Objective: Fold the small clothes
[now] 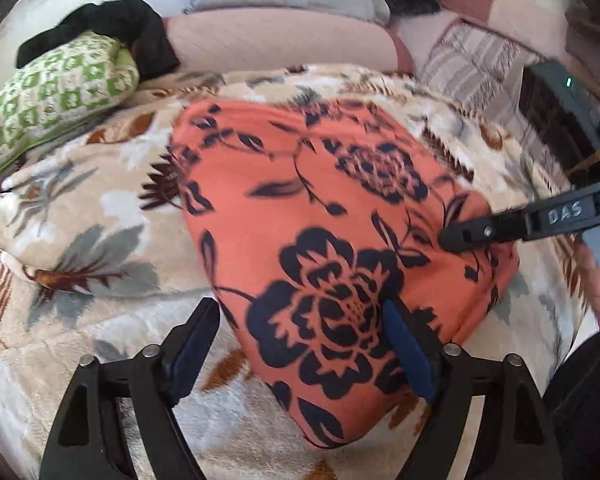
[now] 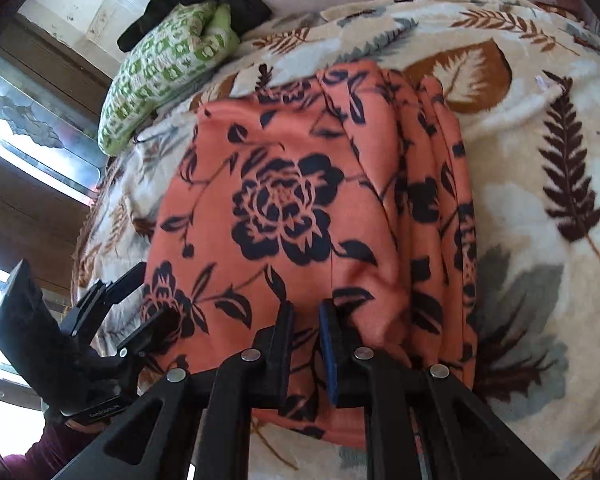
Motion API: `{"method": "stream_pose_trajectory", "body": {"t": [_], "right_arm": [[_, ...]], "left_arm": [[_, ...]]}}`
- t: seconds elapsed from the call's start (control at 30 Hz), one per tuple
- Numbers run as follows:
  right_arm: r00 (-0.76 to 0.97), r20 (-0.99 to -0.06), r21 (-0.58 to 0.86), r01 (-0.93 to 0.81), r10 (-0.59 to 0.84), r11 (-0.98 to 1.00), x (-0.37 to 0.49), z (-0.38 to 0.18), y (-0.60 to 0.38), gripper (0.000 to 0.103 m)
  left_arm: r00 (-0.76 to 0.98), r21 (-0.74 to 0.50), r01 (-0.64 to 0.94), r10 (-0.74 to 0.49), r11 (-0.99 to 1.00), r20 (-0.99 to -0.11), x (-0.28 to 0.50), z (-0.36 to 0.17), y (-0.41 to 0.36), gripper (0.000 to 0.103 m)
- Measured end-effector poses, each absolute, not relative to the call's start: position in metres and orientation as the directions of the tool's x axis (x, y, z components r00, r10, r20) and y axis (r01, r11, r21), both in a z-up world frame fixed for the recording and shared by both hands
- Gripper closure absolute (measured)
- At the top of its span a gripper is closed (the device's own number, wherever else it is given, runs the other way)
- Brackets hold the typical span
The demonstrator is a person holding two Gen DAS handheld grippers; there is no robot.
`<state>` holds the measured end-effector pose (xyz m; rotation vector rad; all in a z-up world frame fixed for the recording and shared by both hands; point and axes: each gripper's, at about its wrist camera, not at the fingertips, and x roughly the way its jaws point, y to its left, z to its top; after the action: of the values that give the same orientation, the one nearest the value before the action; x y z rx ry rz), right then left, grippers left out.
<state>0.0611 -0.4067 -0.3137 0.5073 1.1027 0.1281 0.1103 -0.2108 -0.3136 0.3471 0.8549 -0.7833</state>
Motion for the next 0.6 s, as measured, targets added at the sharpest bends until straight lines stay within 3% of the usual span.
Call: {"method": "stream_pose_trajectory", "body": {"t": [0.13, 0.3, 0.43, 0.6], "right_arm": [[0.448, -0.855, 0.359, 0.148, 0.261, 0.922, 0.057, -0.307, -0.39, 0.087], [0.588, -0.785, 0.391, 0.222, 0.197, 0.894, 0.098, -0.279, -0.403, 0.087], [0.61, -0.779, 0.415, 0.325, 0.147, 0.85, 0.15, -0.284, -0.415, 0.087], [0.526, -0.839, 0.396, 0.416, 0.139, 0.818, 0.199, -0.321, -0.432, 0.087]], "left_arm": [[0.41, -0.029, 0.747, -0.494, 0.665, -0.767, 0.113, -0.312, -0.207, 0.012], [0.333, -0.166, 0.706, -0.529, 0.688, -0.78, 0.132, -0.314, -0.195, 0.009], [0.367, -0.115, 0.728, -0.526, 0.676, -0.767, 0.126, -0.313, -0.2, 0.009], [0.375, -0.102, 0.734, -0.526, 0.671, -0.764, 0.126, -0.313, -0.202, 0.008]]}}
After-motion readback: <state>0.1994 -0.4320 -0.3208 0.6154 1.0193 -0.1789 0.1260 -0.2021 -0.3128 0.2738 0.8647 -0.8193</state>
